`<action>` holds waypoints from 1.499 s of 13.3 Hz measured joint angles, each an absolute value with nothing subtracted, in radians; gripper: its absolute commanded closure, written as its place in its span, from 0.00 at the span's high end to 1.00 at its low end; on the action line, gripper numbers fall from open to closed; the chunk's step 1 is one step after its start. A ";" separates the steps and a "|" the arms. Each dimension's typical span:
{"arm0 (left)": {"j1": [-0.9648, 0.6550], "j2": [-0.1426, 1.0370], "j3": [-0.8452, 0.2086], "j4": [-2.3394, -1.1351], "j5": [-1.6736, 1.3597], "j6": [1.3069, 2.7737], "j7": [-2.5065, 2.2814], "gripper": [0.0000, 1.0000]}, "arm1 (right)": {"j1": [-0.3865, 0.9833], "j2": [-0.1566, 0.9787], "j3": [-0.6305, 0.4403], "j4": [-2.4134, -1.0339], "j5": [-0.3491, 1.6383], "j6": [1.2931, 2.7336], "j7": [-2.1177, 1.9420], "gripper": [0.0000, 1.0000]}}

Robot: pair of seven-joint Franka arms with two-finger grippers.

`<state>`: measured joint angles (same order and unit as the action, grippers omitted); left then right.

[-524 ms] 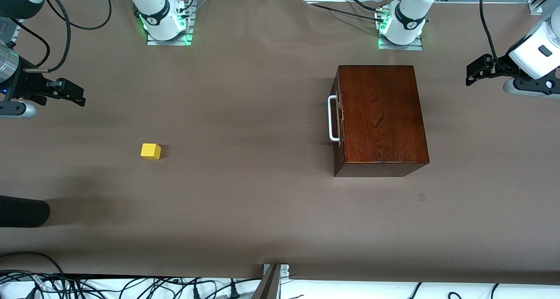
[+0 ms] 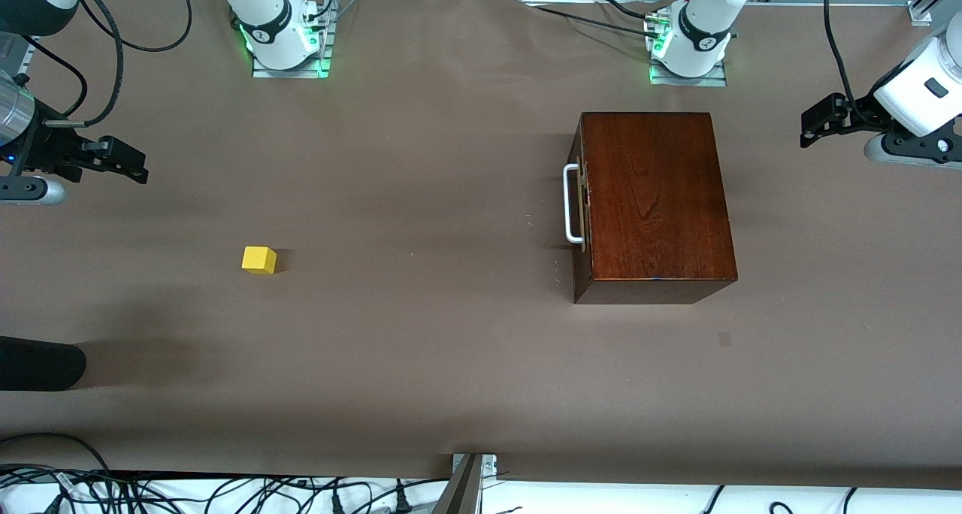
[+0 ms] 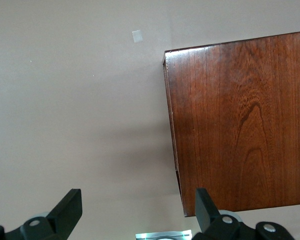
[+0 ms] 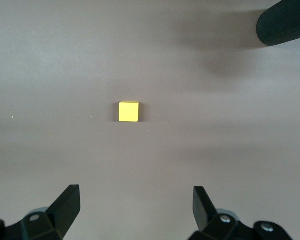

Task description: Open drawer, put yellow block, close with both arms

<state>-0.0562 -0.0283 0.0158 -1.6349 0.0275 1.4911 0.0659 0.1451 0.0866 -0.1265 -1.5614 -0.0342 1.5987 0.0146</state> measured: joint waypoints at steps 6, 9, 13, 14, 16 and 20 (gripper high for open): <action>-0.053 -0.015 0.021 -1.627 0.028 1.474 0.066 1.00 | 0.145 0.087 -0.126 -1.561 -0.034 1.599 0.015 1.00; -0.054 -0.012 0.021 -1.626 0.028 1.469 0.066 1.00 | 0.145 0.087 -0.126 -1.561 -0.034 1.599 0.015 1.00; -0.059 -0.005 0.017 -1.625 0.028 1.466 0.066 1.00 | 0.145 0.087 -0.126 -1.561 -0.034 1.599 0.015 1.00; -0.059 -0.005 0.015 -1.624 0.028 1.458 0.066 1.00 | 0.145 0.087 -0.126 -1.561 -0.034 1.599 0.015 1.00; -0.059 -0.005 0.015 -1.624 0.028 1.446 0.066 1.00 | 0.145 0.087 -0.126 -1.561 -0.034 1.599 0.015 1.00; -0.060 -0.004 -0.004 -1.624 0.028 1.425 0.067 1.00 | 0.145 0.087 -0.126 -1.561 -0.034 1.599 0.015 1.00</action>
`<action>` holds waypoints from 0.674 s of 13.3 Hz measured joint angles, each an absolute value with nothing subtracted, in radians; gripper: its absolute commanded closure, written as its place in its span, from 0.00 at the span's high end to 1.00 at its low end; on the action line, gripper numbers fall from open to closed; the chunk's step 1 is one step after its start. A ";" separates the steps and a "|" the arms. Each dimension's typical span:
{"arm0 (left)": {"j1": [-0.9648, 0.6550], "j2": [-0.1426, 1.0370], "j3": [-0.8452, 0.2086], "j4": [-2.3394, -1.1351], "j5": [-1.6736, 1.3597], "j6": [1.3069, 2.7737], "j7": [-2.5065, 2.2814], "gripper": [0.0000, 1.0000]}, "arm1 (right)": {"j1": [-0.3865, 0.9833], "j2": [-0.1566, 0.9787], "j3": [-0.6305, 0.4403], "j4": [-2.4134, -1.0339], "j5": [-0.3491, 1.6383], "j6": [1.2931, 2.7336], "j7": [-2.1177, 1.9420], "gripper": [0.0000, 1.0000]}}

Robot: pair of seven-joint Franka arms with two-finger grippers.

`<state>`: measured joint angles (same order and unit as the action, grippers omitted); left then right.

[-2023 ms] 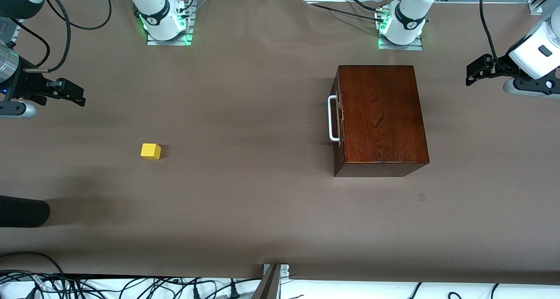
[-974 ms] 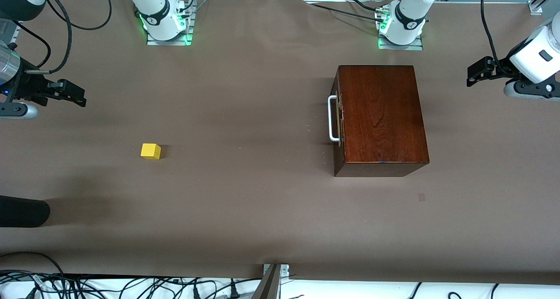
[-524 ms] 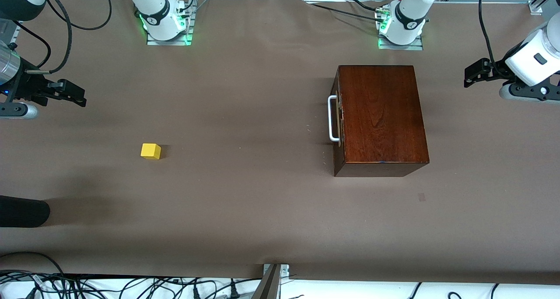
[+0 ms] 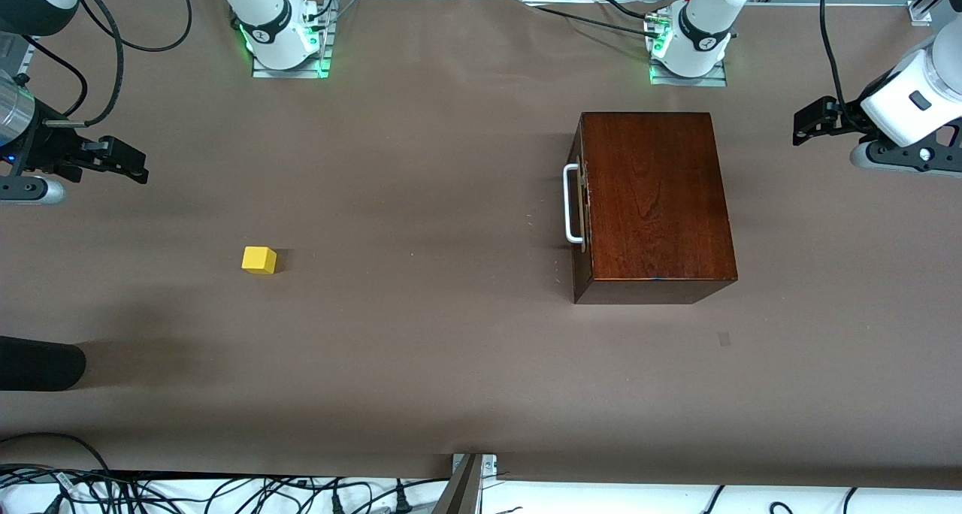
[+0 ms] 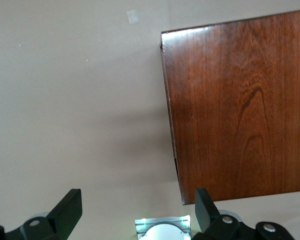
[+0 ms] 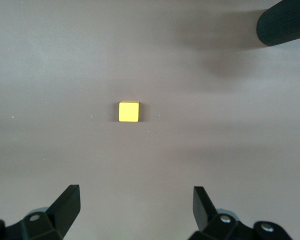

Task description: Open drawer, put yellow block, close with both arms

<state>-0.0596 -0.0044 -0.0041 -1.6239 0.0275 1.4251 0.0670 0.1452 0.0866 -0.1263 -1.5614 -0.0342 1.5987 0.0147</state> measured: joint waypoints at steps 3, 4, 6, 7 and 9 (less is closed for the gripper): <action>-0.065 0.003 -0.069 -1.624 0.026 1.416 0.071 1.00 | 0.145 0.087 -0.126 -1.561 -0.034 1.599 0.014 1.00; -0.069 0.008 -0.092 -1.624 0.023 1.416 0.074 1.00 | 0.145 0.087 -0.126 -1.561 -0.034 1.599 0.014 1.00; -0.083 0.017 -0.162 -1.621 -0.012 1.417 0.074 1.00 | 0.146 0.087 -0.125 -1.561 -0.034 1.599 0.014 1.00; -0.094 0.029 -0.199 -1.616 -0.029 1.423 0.066 1.00 | 0.147 0.087 -0.123 -1.561 -0.034 1.599 0.013 1.00; -0.116 0.082 -0.236 -1.581 -0.057 1.443 0.046 1.00 | 0.153 0.090 -0.115 -1.561 -0.033 1.599 0.013 1.00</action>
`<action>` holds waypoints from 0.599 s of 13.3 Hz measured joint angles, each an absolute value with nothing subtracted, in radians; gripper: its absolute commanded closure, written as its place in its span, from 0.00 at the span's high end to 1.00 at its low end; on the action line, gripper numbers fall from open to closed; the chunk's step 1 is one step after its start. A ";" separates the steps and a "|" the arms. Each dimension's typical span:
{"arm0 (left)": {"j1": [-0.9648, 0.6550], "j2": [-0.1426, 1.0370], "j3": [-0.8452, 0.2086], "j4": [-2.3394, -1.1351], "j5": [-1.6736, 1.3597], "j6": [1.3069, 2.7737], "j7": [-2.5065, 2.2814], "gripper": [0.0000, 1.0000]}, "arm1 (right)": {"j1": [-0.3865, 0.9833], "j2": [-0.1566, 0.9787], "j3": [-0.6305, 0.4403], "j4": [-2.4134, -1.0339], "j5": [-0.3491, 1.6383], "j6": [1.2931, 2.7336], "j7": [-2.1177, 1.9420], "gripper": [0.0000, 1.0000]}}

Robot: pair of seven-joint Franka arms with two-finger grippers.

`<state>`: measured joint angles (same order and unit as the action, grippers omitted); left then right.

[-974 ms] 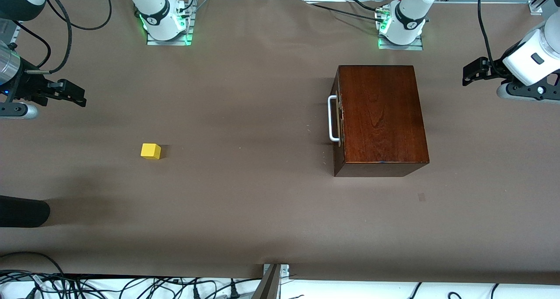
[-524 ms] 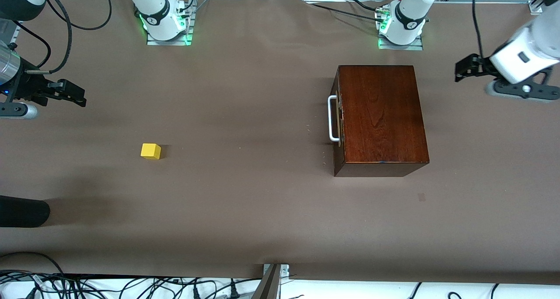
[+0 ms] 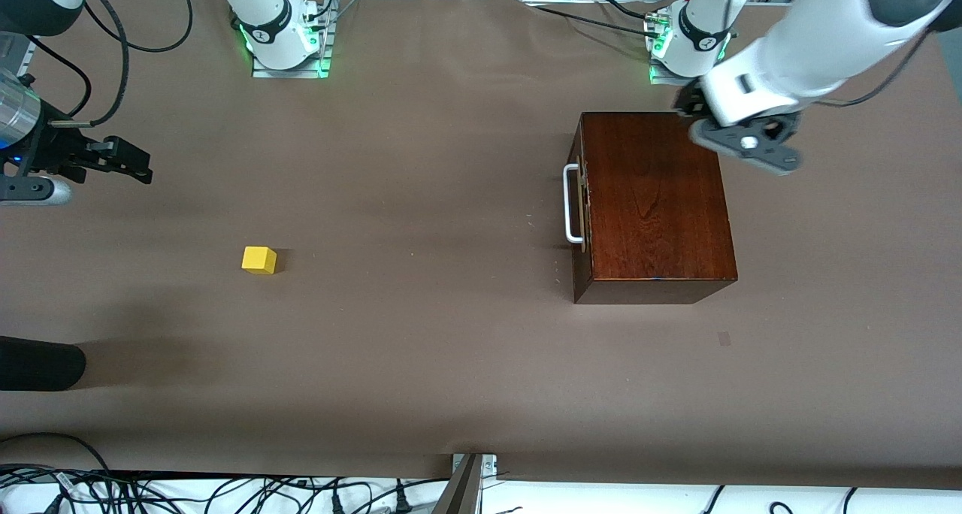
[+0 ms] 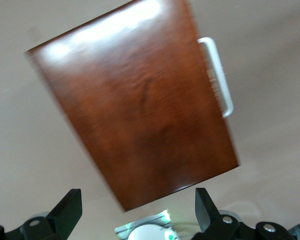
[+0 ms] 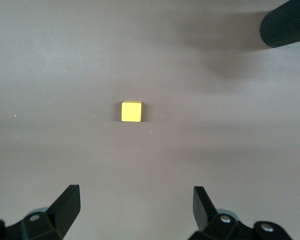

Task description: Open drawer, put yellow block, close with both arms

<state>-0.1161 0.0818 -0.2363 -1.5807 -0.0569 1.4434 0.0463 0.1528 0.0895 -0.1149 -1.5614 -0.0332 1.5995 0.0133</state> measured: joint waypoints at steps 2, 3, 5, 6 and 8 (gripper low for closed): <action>-0.160 0.170 -0.238 -1.515 -0.064 1.456 -0.025 1.00 | 0.161 0.092 -0.111 -1.561 -0.033 1.600 0.013 1.00; -0.194 0.212 -0.238 -1.489 -0.065 1.470 -0.090 1.00 | 0.163 0.092 -0.109 -1.561 -0.033 1.600 0.013 1.00; -0.285 0.278 -0.240 -1.474 -0.041 1.534 -0.229 1.00 | 0.170 0.092 -0.100 -1.561 -0.033 1.600 0.012 1.00; -0.333 0.305 -0.240 -1.473 -0.005 1.562 -0.295 1.00 | 0.175 0.092 -0.091 -1.561 -0.033 1.600 0.012 1.00; -0.414 0.361 -0.241 -1.473 0.055 1.615 -0.418 1.00 | 0.182 0.092 -0.074 -1.561 -0.033 1.600 0.012 1.00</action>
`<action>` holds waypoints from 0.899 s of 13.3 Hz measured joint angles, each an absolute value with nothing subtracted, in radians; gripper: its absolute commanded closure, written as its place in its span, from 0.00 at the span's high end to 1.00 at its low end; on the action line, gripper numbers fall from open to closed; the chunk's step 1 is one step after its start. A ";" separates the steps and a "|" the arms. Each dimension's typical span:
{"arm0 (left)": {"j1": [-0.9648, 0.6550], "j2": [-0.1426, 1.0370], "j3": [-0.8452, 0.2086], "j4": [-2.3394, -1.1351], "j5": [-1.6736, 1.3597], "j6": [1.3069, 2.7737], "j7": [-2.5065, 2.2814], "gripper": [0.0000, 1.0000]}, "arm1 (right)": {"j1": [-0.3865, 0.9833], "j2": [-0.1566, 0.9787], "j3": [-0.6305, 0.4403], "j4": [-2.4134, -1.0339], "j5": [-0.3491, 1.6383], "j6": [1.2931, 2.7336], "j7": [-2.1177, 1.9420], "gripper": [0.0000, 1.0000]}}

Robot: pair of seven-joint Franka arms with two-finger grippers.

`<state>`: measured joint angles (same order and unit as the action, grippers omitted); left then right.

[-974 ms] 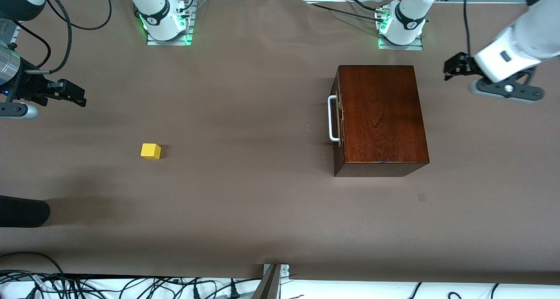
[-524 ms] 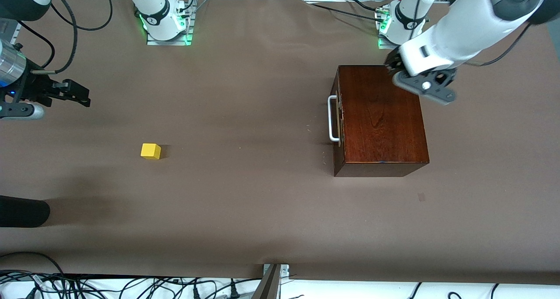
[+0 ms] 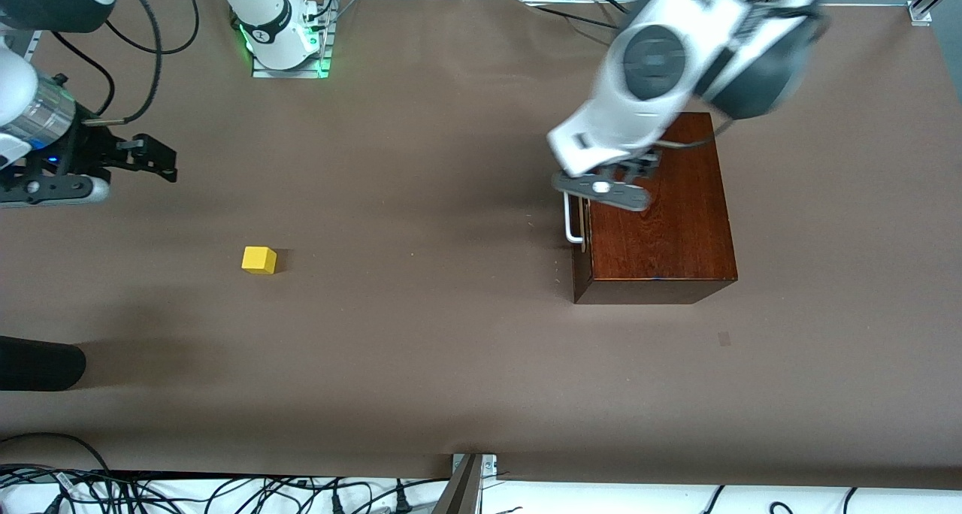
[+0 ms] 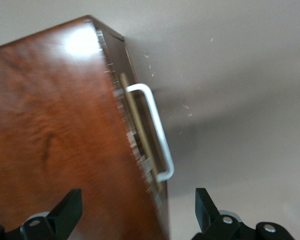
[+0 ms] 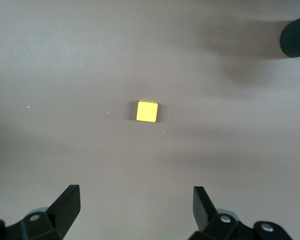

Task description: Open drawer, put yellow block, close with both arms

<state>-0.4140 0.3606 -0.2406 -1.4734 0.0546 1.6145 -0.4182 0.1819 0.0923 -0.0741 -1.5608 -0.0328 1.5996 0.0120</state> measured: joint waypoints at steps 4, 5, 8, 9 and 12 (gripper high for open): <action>-0.453 0.435 -0.240 -1.526 0.074 1.750 -0.558 1.00 | 0.186 0.092 -0.070 -1.561 -0.033 1.600 0.012 1.00; -0.458 0.439 -0.240 -1.554 0.079 1.785 -0.582 1.00 | 0.186 0.092 -0.070 -1.561 -0.033 1.600 0.012 1.00; -0.475 0.440 -0.240 -1.653 0.160 1.899 -0.651 1.00 | 0.186 0.092 -0.070 -1.560 -0.033 1.600 0.012 1.00; -0.480 0.441 -0.240 -1.686 0.177 1.941 -0.682 1.00 | 0.186 0.092 -0.070 -1.560 -0.033 1.600 0.012 1.00; -0.484 0.442 -0.239 -1.739 0.188 2.000 -0.720 1.00 | 0.186 0.092 -0.070 -1.560 -0.033 1.600 0.012 1.00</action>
